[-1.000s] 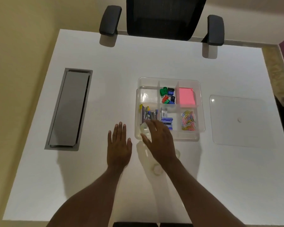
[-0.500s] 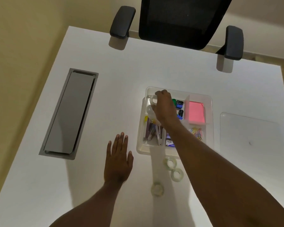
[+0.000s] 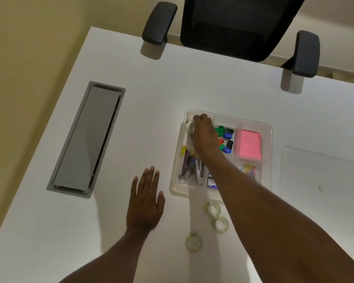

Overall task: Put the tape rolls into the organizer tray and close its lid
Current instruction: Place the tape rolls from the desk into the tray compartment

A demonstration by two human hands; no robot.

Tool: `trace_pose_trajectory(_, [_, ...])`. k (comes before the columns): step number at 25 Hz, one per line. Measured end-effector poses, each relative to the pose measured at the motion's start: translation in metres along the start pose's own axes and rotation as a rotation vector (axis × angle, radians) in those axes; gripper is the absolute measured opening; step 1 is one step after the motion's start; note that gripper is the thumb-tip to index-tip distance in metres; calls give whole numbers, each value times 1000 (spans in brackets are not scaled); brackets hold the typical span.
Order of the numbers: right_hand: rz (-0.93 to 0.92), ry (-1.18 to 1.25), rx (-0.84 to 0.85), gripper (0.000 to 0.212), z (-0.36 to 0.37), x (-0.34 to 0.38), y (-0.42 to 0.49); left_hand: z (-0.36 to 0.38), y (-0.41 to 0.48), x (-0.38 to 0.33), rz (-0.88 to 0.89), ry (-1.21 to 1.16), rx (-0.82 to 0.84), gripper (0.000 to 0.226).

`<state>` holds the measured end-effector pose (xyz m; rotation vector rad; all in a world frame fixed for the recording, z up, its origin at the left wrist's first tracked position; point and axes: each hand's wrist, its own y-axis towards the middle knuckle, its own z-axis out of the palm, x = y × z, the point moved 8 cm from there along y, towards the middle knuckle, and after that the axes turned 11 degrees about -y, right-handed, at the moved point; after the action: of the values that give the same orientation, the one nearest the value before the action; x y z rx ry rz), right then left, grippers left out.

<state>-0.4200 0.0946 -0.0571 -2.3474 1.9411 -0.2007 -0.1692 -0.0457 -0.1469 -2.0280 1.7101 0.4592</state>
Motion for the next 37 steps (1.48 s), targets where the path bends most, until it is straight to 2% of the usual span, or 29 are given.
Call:
trace_pose_trajectory(3, [-27,-52,-85,24,-15,-3,-15,0,1,-1,1,6,-2,66])
trace_pose_trajectory(6, [-19,9,-197,16,-34,-7,-40,1,1,0,2,25,1,66])
trace_pose_trajectory(11, [57,152,-425,5,-48,-15,-117,-2,1,-2,30,55,-14,67])
trace_pose_trajectory(15, [168,245,-473,8,-29,-29,-186,-3,0,-3,49,48,-20,66])
trace_pose_trajectory(21, [362,322,-396,15,21,-65,-275,-8,-2,-6,56,45,-44,66])
trace_pose_trajectory(24, [469,228,-257,35,47,-80,-298,-9,-2,-7,56,46,-48,66])
trace_pose_trajectory(28, [457,23,-94,59,67,-79,-298,-10,-2,-8,50,54,-47,66])
trace_pose_trajectory(31, [464,-57,-55,60,73,-78,-290,-11,-1,-9,52,55,-46,66])
trace_pose_trajectory(37, [404,-62,-47,51,76,-72,-280,-12,-1,-11,42,39,-35,66])
